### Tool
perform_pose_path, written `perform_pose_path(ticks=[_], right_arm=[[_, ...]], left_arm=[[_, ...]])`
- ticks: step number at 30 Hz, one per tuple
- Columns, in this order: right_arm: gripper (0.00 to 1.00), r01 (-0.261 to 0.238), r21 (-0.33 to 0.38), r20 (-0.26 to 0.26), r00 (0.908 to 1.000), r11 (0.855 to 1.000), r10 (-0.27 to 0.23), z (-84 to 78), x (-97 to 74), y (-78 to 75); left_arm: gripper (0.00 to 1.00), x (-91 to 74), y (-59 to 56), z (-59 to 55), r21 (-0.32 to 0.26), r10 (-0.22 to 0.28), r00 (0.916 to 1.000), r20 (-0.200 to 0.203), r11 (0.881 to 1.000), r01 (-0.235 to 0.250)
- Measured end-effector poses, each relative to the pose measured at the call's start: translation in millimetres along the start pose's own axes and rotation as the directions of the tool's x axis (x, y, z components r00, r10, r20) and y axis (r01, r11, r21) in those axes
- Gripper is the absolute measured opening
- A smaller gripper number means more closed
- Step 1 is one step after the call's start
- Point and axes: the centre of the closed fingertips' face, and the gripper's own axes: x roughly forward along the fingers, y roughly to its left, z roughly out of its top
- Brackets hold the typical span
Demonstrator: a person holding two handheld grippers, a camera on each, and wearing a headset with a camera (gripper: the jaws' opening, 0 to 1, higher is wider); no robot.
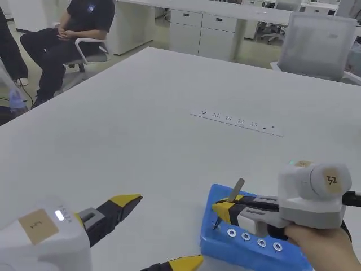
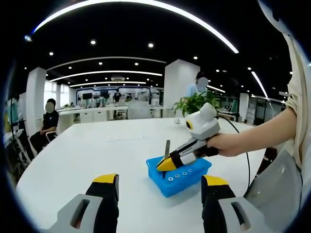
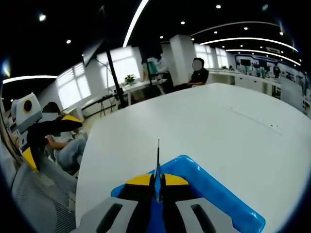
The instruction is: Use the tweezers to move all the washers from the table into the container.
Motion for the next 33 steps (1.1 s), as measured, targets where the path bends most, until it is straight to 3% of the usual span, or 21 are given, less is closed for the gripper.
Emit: perform_pose_path(ticks=[24, 33], right_arm=[[0.04, -0.002, -0.029, 0.001, 1.0, 1.0, 0.002, -1.8, 1.1, 0.1], [0.04, 0.02, -0.05, 0.046, 0.9988, 0.999, -0.017, 12.9, -16.0, 2.8]], left_arm=[[0.69, 0.1, 0.7, -0.1, -0.002, 0.001, 1.0, -0.003, 1.0, -0.001], [0.69, 0.0, -1.8, 0.9, -0.002, -0.01, 0.9999, 0.001, 1.0, 0.01]])
